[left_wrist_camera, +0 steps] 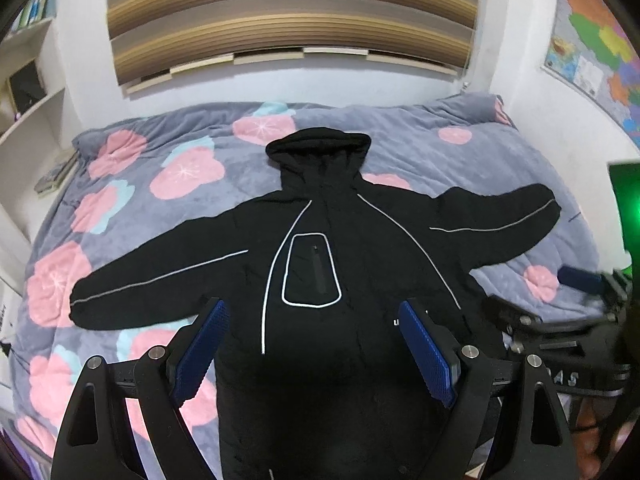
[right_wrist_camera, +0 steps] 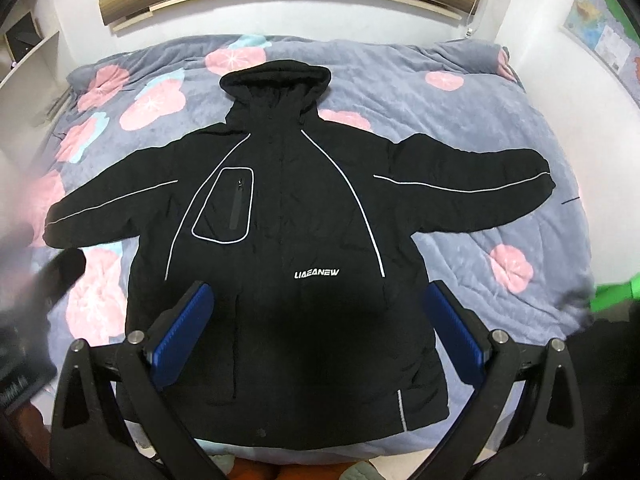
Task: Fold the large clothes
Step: 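Move both grippers over the spread black jacket toward its sleeves, then grasp the sleeve cuff with the right gripper and lift it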
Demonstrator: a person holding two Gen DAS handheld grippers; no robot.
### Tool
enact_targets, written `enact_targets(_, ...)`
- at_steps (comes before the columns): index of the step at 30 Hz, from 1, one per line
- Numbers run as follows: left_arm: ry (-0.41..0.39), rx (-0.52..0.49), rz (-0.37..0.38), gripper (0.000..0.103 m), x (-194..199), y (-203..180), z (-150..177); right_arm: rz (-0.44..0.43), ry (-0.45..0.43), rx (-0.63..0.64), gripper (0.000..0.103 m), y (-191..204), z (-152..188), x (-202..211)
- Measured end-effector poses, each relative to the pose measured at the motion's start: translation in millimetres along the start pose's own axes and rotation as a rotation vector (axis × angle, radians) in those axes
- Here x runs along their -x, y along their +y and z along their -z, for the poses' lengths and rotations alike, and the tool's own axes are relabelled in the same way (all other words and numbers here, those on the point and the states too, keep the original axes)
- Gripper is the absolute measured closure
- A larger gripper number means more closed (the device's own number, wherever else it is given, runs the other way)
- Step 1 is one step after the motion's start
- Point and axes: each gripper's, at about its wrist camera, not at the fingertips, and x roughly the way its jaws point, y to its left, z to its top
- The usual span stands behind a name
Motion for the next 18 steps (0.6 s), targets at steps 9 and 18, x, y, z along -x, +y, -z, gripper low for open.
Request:
enact_targets(9, 0.02, 0.017, -0.04, 0.015, -5, -32, -1, -0.027, -0.022, 0.018, 0.0, -38, -10, -5)
enact_targets(18, 0.046, 0.105, -0.059, 0.015, -26, -53, -12, -0.03, -0.039, -0.026, 0.0, -100, -33, -25)
